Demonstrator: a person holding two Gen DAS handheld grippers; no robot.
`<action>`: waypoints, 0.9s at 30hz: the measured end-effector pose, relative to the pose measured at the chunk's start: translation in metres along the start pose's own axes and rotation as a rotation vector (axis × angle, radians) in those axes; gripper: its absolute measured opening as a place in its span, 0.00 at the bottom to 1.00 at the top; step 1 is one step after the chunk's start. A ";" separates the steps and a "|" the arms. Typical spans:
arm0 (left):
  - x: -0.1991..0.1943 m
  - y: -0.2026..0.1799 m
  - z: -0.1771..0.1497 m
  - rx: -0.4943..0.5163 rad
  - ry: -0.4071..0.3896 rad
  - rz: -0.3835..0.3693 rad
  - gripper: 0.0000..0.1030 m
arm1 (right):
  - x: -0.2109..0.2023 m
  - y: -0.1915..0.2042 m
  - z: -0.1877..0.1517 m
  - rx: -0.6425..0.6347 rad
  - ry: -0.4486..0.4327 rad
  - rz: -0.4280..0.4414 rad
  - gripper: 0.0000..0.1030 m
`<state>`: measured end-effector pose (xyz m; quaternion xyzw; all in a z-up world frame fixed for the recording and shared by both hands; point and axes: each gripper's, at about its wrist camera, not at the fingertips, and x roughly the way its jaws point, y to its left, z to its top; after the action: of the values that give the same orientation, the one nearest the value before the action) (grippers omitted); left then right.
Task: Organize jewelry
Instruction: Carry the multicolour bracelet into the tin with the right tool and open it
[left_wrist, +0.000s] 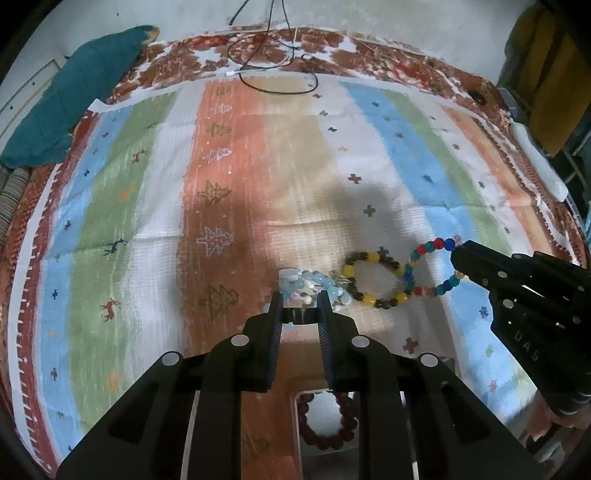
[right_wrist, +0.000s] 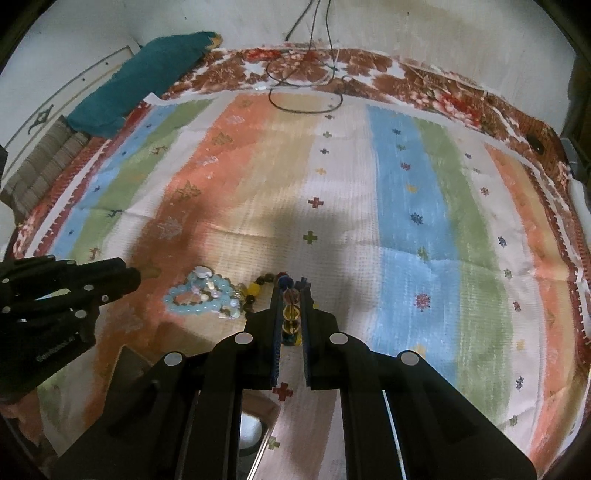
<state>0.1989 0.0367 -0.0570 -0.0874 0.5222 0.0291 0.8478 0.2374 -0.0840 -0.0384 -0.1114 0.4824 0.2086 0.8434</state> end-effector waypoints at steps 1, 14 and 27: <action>-0.003 -0.001 -0.001 0.003 -0.004 -0.003 0.18 | -0.004 0.001 -0.001 -0.002 -0.009 0.002 0.10; -0.029 -0.011 -0.022 0.022 -0.043 -0.019 0.18 | -0.035 0.011 -0.016 -0.021 -0.064 0.017 0.10; -0.049 -0.018 -0.041 0.032 -0.076 -0.031 0.18 | -0.056 0.017 -0.030 -0.029 -0.100 0.026 0.10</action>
<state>0.1436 0.0143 -0.0294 -0.0808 0.4887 0.0110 0.8687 0.1814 -0.0938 -0.0057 -0.1068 0.4380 0.2318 0.8620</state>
